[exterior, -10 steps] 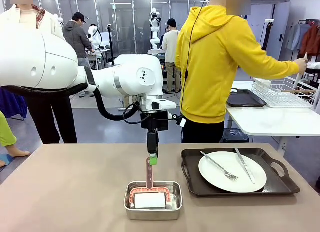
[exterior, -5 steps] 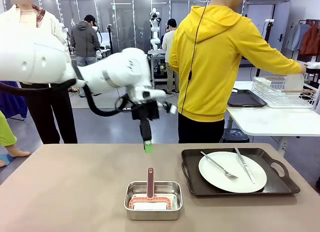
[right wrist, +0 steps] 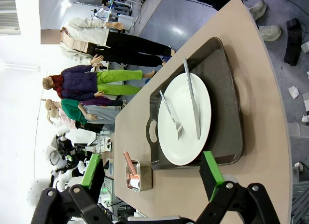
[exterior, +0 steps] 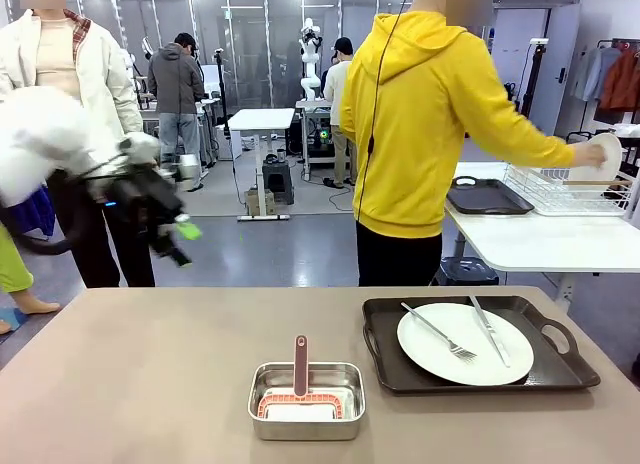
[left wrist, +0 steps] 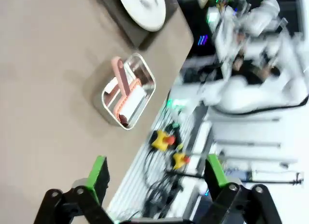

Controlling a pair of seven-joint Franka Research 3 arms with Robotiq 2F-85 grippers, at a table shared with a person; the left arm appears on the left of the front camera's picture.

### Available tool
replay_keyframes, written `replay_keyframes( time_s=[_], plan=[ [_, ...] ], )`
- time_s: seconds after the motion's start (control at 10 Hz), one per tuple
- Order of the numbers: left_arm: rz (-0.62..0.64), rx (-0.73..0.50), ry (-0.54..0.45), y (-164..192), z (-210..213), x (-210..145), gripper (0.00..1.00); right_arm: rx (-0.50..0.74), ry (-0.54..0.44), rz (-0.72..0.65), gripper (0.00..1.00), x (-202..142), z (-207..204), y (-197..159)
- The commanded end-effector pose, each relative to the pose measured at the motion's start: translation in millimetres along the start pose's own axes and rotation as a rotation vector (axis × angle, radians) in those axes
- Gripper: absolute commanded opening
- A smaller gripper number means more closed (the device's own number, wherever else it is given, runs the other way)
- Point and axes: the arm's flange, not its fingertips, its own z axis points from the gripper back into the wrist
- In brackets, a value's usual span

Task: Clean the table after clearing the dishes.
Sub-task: When the right (or left) Handle tray is removed, use the right hand (or left hand) to clean the right (or left) side of the table with the Lint Roller.

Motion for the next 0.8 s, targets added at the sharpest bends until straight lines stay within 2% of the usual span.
replay_keyframes(
  time_s=[0.0, 0.1, 0.2, 0.3, 0.4, 0.5, 0.7],
  plan=[
    [0.149, -0.097, -0.389, 17, 50, -90, 1.0, 0.004, 0.01, 0.017, 1.0, -1, 1, 2],
    [0.133, -0.195, -0.493, 25, 69, -134, 1.0, 0.004, 0.01, 0.017, 1.0, -1, 1, 2],
    [0.167, -0.19, -0.594, 34, 82, -181, 1.0, 0.004, 0.01, 0.017, 1.0, -1, 1, 2],
    [0.192, -0.224, -0.611, 45, 87, -222, 1.0, 0.004, 0.01, 0.017, 1.0, -1, 1, 2],
    [0.201, -0.305, -0.675, 56, 87, -265, 1.0, 0.004, 0.01, 0.017, 1.0, -1, 1, 2],
    [0.268, -0.317, -0.736, 62, 87, -311, 1.0, 0.004, 0.01, 0.017, 1.0, -1, 1, 2],
    [0.317, -0.245, -0.866, 49, 89, -391, 1.0, 0.004, 0.01, 0.017, 1.0, -1, 1, 2]
  ],
)
